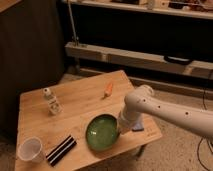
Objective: Drag the ceramic bowl in a circle
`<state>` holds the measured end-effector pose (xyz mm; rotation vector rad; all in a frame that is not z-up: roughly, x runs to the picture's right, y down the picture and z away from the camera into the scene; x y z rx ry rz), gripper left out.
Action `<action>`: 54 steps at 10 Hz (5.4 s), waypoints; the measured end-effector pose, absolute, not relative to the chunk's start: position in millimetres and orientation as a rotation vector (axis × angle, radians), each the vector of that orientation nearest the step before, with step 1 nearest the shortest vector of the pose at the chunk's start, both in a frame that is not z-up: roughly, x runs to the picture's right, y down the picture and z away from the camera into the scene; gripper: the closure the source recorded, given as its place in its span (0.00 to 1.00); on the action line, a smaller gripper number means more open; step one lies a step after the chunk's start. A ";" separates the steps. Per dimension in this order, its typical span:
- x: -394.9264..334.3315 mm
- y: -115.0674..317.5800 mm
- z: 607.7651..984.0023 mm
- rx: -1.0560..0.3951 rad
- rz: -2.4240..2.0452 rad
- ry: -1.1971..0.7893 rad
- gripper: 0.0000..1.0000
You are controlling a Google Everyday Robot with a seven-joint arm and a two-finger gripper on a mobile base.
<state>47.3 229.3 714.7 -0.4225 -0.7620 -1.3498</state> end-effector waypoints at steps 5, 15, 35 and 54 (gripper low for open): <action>-43.2 239.1 698.8 -0.396 -1.386 -0.812 1.00; -49.7 102.0 866.2 -0.549 -1.260 -0.755 1.00; -60.3 219.1 736.7 -0.470 -1.449 -0.979 1.00; 88.3 220.8 768.0 -0.620 -1.309 -0.863 1.00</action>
